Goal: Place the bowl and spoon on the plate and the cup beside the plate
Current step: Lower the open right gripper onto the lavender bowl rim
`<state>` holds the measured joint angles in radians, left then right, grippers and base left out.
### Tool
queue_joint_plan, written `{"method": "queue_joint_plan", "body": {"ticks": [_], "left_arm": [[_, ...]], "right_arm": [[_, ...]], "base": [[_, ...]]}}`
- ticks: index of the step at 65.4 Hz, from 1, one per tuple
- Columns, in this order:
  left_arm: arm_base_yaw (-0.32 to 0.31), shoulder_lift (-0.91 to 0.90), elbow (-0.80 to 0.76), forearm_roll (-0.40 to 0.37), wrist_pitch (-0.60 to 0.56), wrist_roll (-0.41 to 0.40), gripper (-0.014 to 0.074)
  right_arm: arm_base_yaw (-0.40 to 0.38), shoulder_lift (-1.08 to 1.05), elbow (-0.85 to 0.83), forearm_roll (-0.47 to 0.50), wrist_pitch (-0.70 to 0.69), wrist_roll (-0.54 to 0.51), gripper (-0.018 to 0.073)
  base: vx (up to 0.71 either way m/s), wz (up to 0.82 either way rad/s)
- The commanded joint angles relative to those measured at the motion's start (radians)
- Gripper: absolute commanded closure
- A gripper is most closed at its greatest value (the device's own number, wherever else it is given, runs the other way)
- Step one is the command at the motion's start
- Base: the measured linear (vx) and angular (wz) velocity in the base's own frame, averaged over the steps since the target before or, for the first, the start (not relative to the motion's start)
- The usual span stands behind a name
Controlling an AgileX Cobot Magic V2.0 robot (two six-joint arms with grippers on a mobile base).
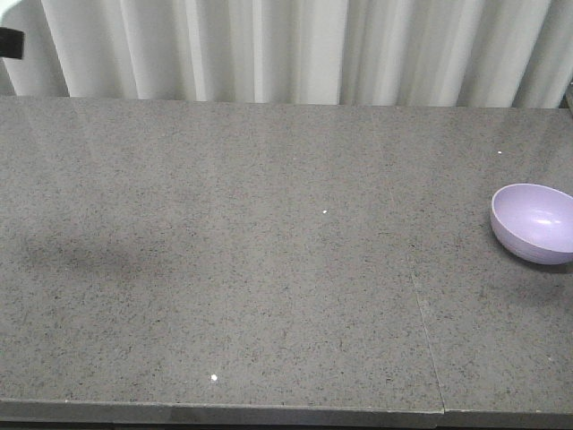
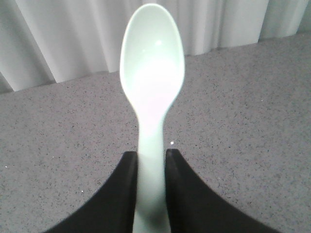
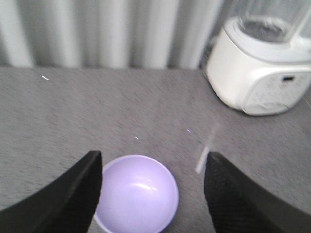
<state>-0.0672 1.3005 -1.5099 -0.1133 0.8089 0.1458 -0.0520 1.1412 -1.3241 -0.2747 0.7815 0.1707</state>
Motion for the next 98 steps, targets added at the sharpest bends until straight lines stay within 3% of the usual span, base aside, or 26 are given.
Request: {"method": "queue_joint_plan", "body": {"ticks": [1, 4, 5, 18, 34, 40, 89, 98], "left_arm": [[-0.004, -0.055, -0.027, -0.014, -0.070, -0.007, 0.0604], [-0.004, -0.065, -0.027, -0.014, -0.069, -0.007, 0.0604], [-0.004, -0.073, -0.027, -0.014, -0.047, -0.007, 0.0604], [-0.004, -0.073, -0.027, -0.014, -0.033, -0.007, 0.0604], [-0.004, -0.073, -0.027, -0.014, -0.033, -0.007, 0.0604], [-0.004, -0.073, -0.027, -0.014, -0.032, -0.007, 0.0604], [-0.004, -0.072, -0.027, -0.014, -0.033, -0.007, 0.0604], [-0.004, -0.071, -0.027, -0.014, -0.034, -0.007, 0.0604]], "right_arm": [[-0.004, 0.095, -0.095, -0.103, 0.003, 0.044, 0.0118], [-0.004, 0.145, -0.124, -0.107, 0.028, 0.046, 0.0118], [-0.040, 0.246, -0.162, -0.092, 0.054, 0.044, 0.0118], [-0.197, 0.327, -0.163, 0.013, 0.040, 0.007, 0.0118], [-0.367, 0.423, -0.162, 0.465, 0.109, -0.284, 0.0118], [-0.389, 0.462, -0.162, 0.546, 0.128, -0.366, 0.0118], [-0.399, 0.721, -0.162, 0.593, 0.104, -0.437, 0.0116], [-0.399, 0.729, -0.162, 0.605, 0.109, -0.442, 0.0170]], "base": [[0.00, 0.00], [0.00, 0.00], [0.00, 0.00], [0.00, 0.00], [0.00, 0.00], [0.00, 0.00], [0.00, 0.00], [0.00, 0.00]]}}
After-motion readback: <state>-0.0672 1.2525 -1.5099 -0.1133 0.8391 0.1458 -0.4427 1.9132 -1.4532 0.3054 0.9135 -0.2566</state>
